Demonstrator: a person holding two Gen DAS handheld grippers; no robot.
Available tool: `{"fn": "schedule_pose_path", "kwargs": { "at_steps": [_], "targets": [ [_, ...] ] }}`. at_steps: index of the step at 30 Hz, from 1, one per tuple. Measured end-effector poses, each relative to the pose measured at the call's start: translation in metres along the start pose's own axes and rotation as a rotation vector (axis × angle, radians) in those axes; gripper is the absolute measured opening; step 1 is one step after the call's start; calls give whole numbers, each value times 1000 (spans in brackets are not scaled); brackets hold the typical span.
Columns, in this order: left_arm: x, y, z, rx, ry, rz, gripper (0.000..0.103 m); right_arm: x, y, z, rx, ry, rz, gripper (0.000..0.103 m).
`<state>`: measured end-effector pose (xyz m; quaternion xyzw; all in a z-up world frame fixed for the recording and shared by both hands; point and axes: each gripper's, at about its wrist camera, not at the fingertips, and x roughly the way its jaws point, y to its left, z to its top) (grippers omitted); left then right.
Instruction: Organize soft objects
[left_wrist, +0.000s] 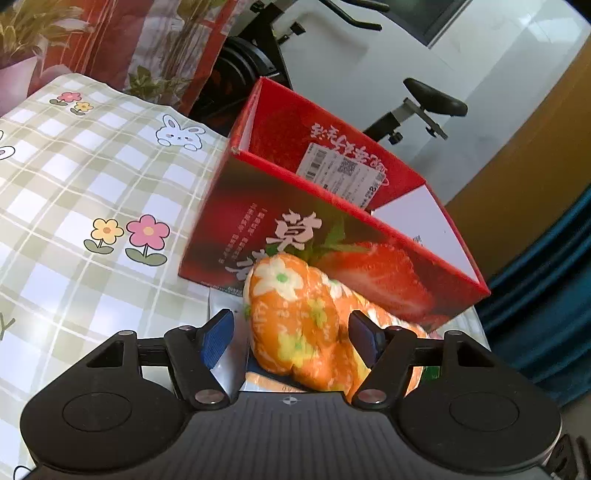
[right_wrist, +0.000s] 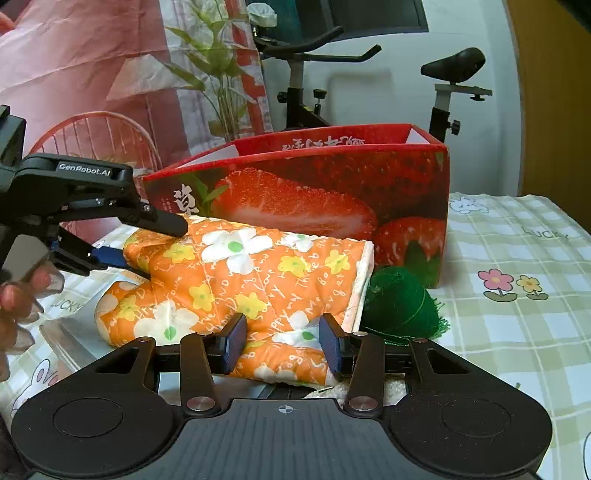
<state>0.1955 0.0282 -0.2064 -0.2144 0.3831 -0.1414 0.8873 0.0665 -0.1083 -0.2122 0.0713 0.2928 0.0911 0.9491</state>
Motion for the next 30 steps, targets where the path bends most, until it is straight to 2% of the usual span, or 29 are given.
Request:
{"fn": "schedule_pose_path", "kwargs": {
  "at_steps": [1, 3, 5, 9, 17, 23, 29, 30],
  "targets": [
    [-3, -2, 0, 8, -12, -4, 62, 0, 0, 0, 1, 1, 1, 41],
    [-11, -8, -1, 40, -37, 5, 44, 0, 0, 1, 5, 5, 3, 41],
    [-21, -14, -1, 74, -64, 9, 35, -1, 0, 1, 11, 8, 3, 41],
    [-41, -23, -6, 102, -97, -35, 26, -2, 1, 2, 10, 17, -1, 41],
    [-45, -5, -39, 18, -74, -7, 21, -6, 1, 3, 10, 22, 9, 41],
    [-40, 6, -48, 40, -59, 23, 21, -10, 2, 4, 22, 12, 20, 41],
    [-35, 11, -54, 63, -61, 36, 21, -17, -7, 6, 91, -29, 10, 42],
    [-35, 12, -55, 68, -62, 40, 22, -18, -9, 6, 108, -38, -3, 48]
  ]
}}
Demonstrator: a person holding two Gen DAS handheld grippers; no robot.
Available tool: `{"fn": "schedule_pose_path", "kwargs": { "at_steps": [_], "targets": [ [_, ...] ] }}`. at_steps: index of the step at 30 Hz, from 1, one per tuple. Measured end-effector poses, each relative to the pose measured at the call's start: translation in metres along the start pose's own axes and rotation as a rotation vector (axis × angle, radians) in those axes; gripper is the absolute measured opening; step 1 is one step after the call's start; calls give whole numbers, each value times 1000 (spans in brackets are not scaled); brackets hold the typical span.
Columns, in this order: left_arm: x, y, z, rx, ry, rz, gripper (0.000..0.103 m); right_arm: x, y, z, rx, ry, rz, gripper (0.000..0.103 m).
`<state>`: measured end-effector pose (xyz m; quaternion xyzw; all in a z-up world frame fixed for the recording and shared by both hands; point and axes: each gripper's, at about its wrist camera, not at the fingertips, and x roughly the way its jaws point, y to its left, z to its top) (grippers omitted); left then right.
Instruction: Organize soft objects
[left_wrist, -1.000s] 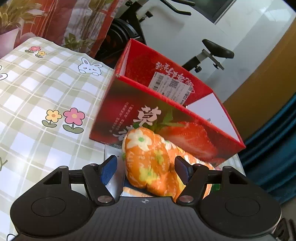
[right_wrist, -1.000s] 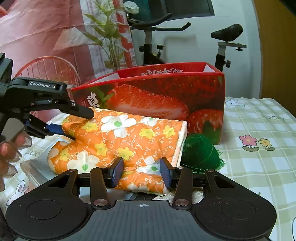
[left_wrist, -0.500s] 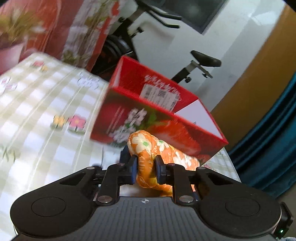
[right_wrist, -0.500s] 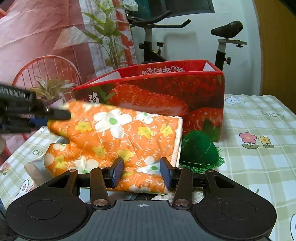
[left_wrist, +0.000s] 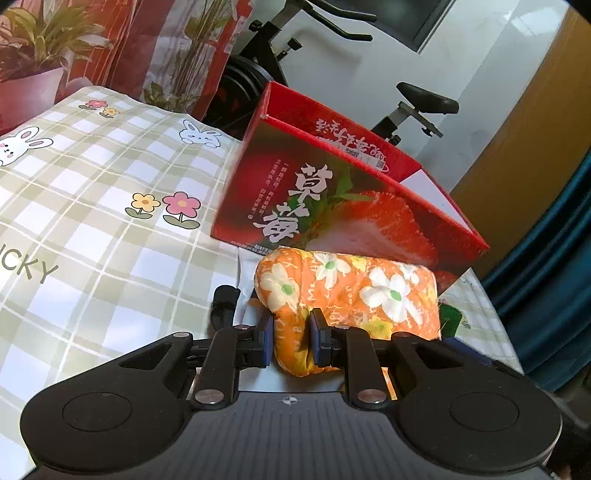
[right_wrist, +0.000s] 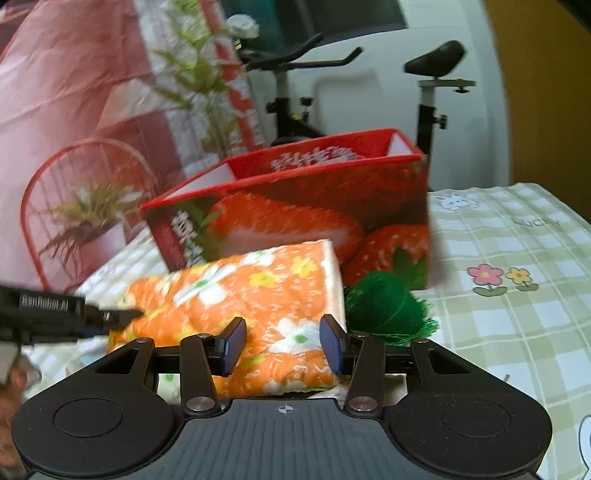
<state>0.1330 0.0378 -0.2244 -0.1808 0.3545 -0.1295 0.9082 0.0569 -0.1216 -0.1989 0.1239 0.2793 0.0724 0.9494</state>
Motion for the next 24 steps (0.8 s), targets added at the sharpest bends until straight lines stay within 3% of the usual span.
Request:
{"fn": "schedule_pose_path", "kwargs": {
  "at_steps": [1, 7, 15, 17, 19, 22, 24],
  "targets": [
    [0, 0, -1, 2, -1, 3, 22, -1, -3, 1, 19, -11, -18, 54],
    [3, 2, -3, -7, -1, 1, 24, 0, -27, -3, 154, -8, -23, 55],
    [2, 0, -4, -1, -1, 5, 24, 2, -19, -3, 138, 2, 32, 53],
    [2, 0, -5, 2, -2, 7, 24, 0, -18, -1, 133, -5, 30, 45],
    [2, 0, -5, 2, -2, 7, 24, -5, -14, 1, 110, -30, 17, 29],
    [1, -2, -4, 11, -2, 13, 24, -14, -9, 6, 69, -79, 10, 14],
    [0, -6, -4, 29, -2, 17, 24, -18, -5, 11, 54, -90, 40, 10]
  ]
}}
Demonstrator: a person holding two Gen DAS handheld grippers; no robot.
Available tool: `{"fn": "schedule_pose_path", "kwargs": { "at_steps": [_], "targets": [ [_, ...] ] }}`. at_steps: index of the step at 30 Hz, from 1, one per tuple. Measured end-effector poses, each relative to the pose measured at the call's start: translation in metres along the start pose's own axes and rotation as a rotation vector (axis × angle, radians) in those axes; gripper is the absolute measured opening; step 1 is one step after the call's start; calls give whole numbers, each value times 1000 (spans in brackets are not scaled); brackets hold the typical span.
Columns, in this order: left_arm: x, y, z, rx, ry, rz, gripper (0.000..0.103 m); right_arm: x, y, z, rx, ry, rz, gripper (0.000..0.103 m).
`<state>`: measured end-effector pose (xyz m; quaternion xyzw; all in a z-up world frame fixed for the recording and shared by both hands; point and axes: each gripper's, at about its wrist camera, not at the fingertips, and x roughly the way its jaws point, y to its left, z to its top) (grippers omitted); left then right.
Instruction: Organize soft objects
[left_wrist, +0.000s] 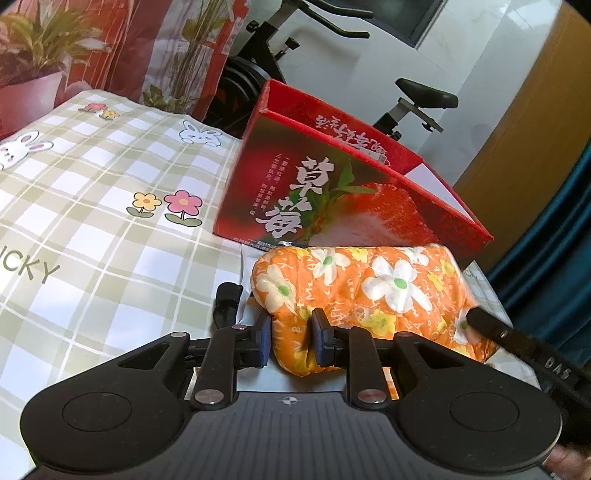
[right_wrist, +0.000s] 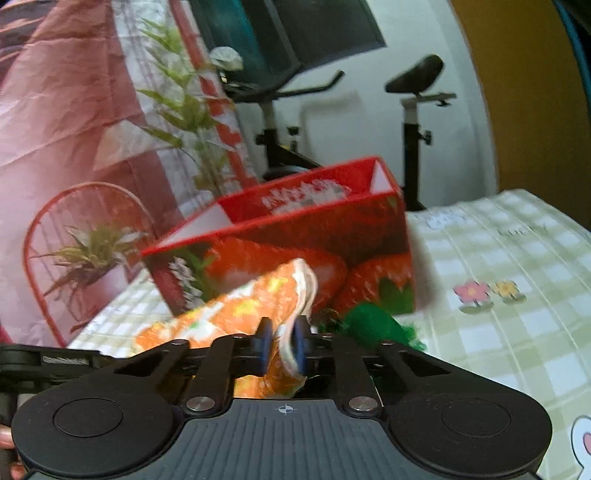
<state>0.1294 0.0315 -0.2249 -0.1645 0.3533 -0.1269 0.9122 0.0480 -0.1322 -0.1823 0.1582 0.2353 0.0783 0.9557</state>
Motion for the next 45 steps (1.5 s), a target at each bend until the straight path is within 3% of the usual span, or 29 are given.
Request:
{"fn": "schedule_pose_path", "kwargs": {
  "at_steps": [11, 16, 23, 31, 38, 45],
  "targets": [
    [1, -2, -1, 10, 1, 1, 24, 6, 11, -3, -42, 41, 29, 8],
    [1, -3, -2, 8, -1, -1, 24, 10, 7, -7, -30, 57, 1, 22],
    [2, -2, -3, 1, -2, -4, 24, 15, -9, -12, 40, 80, -19, 23],
    [-2, 1, -2, -5, -16, -16, 20, 11, -4, -10, 15, 63, 9, 8],
    [-30, -10, 15, 43, -136, -34, 14, -8, 15, 15, -87, -29, 58, 7],
    [-56, -42, 61, 191, -299, -38, 14, -8, 21, 64, -121, -100, 92, 7]
  ]
}}
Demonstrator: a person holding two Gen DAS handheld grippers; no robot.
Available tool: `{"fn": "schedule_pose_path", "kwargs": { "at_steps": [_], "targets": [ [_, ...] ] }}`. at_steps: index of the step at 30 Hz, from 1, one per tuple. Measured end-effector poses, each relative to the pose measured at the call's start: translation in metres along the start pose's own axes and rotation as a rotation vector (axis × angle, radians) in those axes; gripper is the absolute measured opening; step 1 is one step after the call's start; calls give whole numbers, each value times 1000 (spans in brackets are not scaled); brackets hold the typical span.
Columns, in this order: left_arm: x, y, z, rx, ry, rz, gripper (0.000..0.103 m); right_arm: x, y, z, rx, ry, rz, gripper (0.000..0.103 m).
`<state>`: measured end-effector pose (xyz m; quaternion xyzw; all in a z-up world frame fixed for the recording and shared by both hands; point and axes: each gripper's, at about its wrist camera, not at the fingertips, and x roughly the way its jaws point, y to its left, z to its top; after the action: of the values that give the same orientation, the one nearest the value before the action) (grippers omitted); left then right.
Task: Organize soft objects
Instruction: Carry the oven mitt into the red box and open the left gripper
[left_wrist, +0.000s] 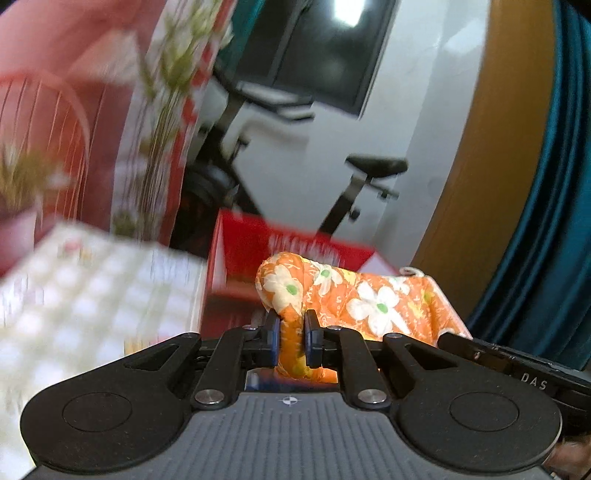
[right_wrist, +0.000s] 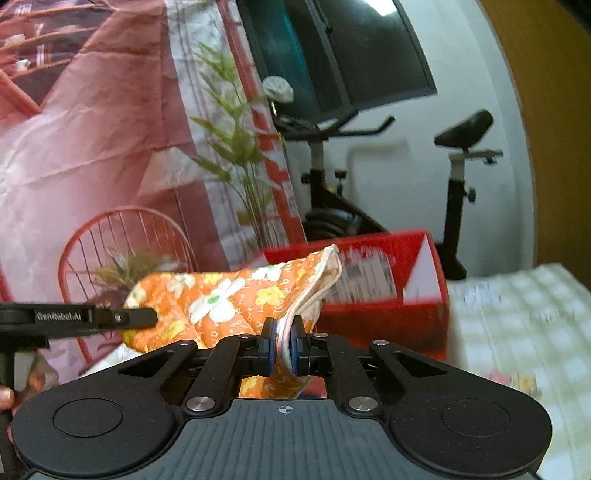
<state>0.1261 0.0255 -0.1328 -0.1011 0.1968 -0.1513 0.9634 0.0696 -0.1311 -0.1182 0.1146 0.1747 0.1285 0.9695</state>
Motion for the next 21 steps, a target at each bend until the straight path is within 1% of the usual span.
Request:
{"fn": "schedule_pose_path", "kwargs": {
  "at_steps": [3, 6, 8, 11, 13, 16, 19, 21],
  "targets": [
    [13, -6, 27, 24, -32, -1, 14, 15, 1, 22, -38, -17, -2, 7],
    [34, -6, 49, 27, -50, 4, 14, 36, 0, 41, -82, -30, -19, 7],
    [48, -6, 62, 22, -47, 6, 14, 52, -4, 52, -82, -32, -34, 7],
    [77, -2, 76, -1, -29, 30, 14, 78, -10, 64, -98, -30, -73, 7],
    [91, -2, 84, 1, -37, 67, 14, 96, -14, 66, -108, -14, -99, 7],
    [114, -4, 90, 25, -35, 92, 14, 122, -17, 64, -132, 17, -136, 7],
    [135, -9, 86, 64, 12, 111, 14, 142, -25, 57, -117, 63, -170, 7],
    [147, -10, 78, 78, 59, 113, 14, 152, -37, 49, -72, 112, -185, 7]
  ]
}}
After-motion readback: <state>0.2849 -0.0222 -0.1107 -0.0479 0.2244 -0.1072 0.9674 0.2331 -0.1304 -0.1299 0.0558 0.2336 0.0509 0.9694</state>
